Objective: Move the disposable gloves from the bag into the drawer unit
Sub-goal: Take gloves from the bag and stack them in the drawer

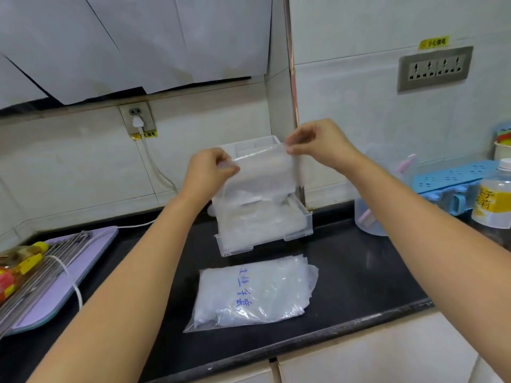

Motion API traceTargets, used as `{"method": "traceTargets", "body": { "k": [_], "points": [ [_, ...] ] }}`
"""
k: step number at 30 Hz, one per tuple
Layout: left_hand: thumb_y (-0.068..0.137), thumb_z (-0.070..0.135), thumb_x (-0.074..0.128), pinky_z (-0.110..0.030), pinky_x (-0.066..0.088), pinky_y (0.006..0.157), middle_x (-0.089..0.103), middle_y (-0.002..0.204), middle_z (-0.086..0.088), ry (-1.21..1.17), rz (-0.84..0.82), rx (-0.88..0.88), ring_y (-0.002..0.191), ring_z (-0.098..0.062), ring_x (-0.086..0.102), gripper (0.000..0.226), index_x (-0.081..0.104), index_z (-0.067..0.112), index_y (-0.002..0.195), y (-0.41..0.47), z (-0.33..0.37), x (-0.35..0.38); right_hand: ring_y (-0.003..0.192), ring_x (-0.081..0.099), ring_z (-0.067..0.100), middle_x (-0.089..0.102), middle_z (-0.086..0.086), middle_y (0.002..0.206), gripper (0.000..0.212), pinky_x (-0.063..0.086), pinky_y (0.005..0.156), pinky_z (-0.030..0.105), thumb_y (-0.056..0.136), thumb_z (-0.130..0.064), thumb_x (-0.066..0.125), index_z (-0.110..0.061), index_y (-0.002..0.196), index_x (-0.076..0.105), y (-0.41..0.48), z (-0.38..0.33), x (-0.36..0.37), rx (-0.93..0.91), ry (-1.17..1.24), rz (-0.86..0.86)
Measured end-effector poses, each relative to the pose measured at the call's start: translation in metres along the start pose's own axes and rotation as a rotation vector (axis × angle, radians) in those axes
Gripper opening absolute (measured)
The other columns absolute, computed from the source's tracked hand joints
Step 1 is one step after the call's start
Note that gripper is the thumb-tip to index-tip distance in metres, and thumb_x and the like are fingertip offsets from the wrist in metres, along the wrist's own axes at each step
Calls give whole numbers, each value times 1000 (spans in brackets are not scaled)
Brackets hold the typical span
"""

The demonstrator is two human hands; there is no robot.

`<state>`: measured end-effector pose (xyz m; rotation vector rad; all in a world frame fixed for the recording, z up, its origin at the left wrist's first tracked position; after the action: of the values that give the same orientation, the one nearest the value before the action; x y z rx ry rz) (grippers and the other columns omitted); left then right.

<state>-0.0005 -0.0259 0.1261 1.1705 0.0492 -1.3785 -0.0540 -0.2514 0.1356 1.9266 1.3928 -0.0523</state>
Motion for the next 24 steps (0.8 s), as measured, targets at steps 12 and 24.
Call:
{"method": "traceTargets", "body": {
  "k": [12, 24],
  "points": [
    [86, 21, 69, -21, 37, 70, 64, 95, 3, 129, -220, 63, 89, -12, 56, 9, 65, 13, 87, -40, -28, 32, 84, 66, 8, 71, -3, 90, 11, 52, 86, 23, 80, -6, 73, -17, 82, 73, -39, 54, 28, 6, -199, -135],
    [82, 10, 64, -24, 45, 68, 62, 85, -4, 299, -614, -2, 73, -14, 51, 9, 66, 1, 81, -20, -61, 91, 75, 57, 11, 59, -2, 91, 36, 40, 65, 9, 87, 4, 44, -14, 90, 75, -17, 52, 48, 149, -486, -217]
  ]
}}
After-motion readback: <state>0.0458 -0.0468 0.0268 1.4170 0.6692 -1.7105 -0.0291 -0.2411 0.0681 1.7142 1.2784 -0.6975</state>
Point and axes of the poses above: each hand's wrist, its own y-axis towards the middle knuckle, its own x-axis out of the palm, z = x × y, the point moved 3 cm from there along y, towards the middle knuckle
